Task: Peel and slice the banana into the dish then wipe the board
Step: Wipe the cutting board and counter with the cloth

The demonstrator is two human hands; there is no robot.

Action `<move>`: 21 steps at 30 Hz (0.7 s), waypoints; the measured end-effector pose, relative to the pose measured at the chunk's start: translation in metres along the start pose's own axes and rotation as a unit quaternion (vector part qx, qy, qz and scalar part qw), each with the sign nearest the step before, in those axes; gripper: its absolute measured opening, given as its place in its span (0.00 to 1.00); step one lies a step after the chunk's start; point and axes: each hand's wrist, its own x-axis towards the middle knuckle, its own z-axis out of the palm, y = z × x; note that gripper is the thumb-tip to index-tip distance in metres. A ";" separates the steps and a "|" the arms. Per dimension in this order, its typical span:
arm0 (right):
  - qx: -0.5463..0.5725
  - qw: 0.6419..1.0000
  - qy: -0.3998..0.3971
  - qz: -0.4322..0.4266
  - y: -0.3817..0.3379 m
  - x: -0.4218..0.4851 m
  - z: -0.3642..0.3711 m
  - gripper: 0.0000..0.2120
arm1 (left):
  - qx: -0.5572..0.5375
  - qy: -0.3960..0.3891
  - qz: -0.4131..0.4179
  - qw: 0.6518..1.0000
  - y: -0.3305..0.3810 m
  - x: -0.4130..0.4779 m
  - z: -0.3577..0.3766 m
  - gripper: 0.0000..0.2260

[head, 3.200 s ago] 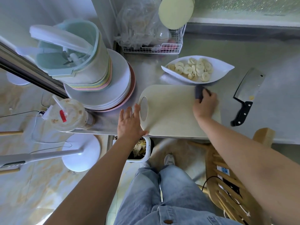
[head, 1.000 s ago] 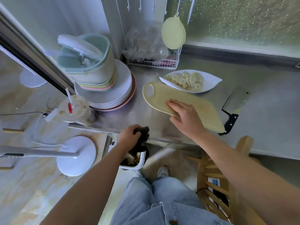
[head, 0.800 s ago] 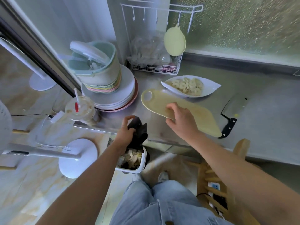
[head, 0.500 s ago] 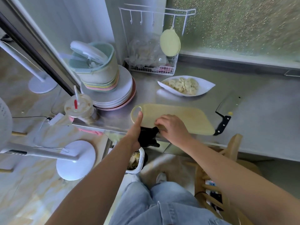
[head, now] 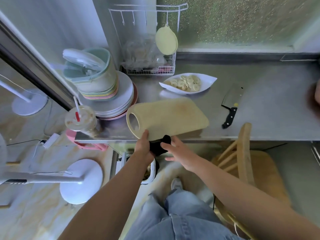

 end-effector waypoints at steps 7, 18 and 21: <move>0.197 0.977 0.056 0.062 -0.007 -0.010 0.021 0.08 | 0.077 0.036 0.005 0.996 -0.009 0.003 -0.012 0.13; 0.073 0.917 0.359 -0.158 0.014 -0.034 -0.043 0.06 | 0.035 -0.005 0.084 0.996 0.008 0.009 -0.046 0.16; -0.158 0.932 0.222 -0.240 0.002 -0.012 -0.016 0.17 | 0.037 0.007 0.069 0.997 0.003 0.006 -0.049 0.16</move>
